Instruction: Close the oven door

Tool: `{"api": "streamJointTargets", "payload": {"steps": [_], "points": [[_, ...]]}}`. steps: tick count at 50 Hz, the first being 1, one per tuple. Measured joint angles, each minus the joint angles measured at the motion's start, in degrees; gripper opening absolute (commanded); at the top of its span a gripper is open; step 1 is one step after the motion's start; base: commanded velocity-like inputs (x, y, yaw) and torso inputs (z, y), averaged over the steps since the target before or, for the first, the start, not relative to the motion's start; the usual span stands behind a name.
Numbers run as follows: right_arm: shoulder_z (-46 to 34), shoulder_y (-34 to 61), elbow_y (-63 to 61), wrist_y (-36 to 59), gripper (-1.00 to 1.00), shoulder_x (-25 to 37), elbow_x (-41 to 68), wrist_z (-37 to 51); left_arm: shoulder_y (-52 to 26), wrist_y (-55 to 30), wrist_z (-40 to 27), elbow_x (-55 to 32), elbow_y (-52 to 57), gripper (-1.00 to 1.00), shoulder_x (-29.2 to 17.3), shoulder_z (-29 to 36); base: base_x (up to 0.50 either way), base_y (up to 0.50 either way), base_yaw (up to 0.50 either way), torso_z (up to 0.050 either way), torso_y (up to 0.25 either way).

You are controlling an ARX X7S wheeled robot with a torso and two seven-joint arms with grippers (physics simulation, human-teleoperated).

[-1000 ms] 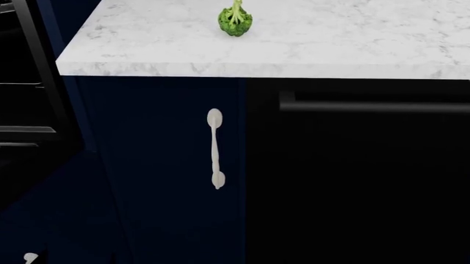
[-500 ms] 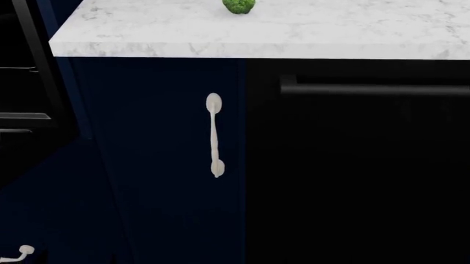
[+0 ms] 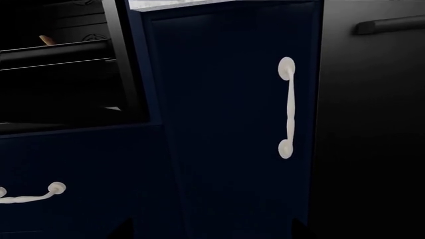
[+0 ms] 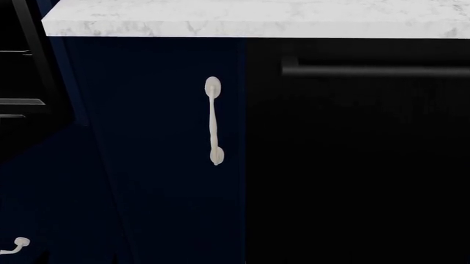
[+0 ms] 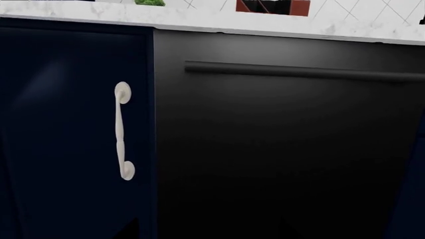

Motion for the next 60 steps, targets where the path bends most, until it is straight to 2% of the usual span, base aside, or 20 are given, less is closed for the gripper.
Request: {"api": "streamJointTargets", "payload": {"steps": [31,60], "points": [[-1.4,0.2,-0.1,0.6,1.0,1.2,0.6,1.9,-0.2,-0.2,-1.3,-1.1,0.2,1.0,-0.8,1.0,0.0,0.0,0.0,-0.05,0.0],[-2.6,0.0,-0.1,-0.7,1.0,2.3,1.3,2.8,0.1,1.5,-1.8,-2.2,0.3,1.0,-1.7,1.9,0.0,0.46,0.0,-0.001,0.0]]}}
